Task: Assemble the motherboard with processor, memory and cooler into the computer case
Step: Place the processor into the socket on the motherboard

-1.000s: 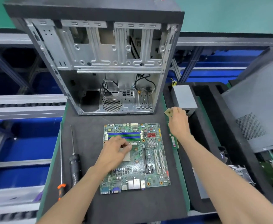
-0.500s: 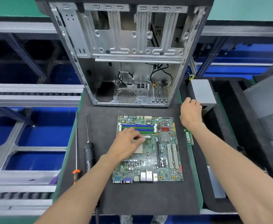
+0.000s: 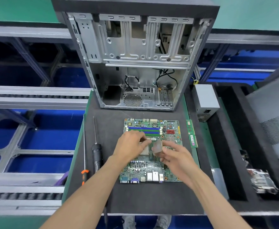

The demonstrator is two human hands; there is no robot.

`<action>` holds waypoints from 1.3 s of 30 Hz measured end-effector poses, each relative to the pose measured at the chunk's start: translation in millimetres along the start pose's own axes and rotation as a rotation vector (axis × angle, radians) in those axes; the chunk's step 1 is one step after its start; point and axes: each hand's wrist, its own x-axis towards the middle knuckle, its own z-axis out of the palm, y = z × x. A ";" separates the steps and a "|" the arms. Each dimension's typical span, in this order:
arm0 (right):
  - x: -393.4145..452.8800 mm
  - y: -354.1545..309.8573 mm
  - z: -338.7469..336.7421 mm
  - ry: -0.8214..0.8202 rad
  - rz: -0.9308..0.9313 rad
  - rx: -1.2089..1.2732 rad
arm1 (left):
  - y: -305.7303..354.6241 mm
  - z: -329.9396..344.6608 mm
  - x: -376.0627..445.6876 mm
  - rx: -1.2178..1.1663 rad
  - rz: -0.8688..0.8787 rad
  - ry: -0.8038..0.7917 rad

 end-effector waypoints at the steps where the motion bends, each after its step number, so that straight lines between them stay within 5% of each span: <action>1: -0.8 2.7 1.5 -0.014 0.024 0.044 | 1.2 -1.7 -0.1 0.007 -0.007 0.015; 16: 5.0 22.7 13.3 -0.052 0.053 -0.026 | -14.6 -14.1 -37.6 -0.476 -0.187 0.046; 23: 9.8 22.7 22.0 -0.064 0.057 -0.089 | -13.2 -24.4 -45.6 -0.700 -0.187 -0.183; 28: 13.3 23.0 26.9 -0.031 0.064 -0.100 | -19.4 -23.3 -43.3 -0.543 -0.110 -0.260; 39: 21.2 26.1 28.8 0.052 0.027 -0.197 | -24.3 -12.7 -36.2 -0.307 0.040 -0.082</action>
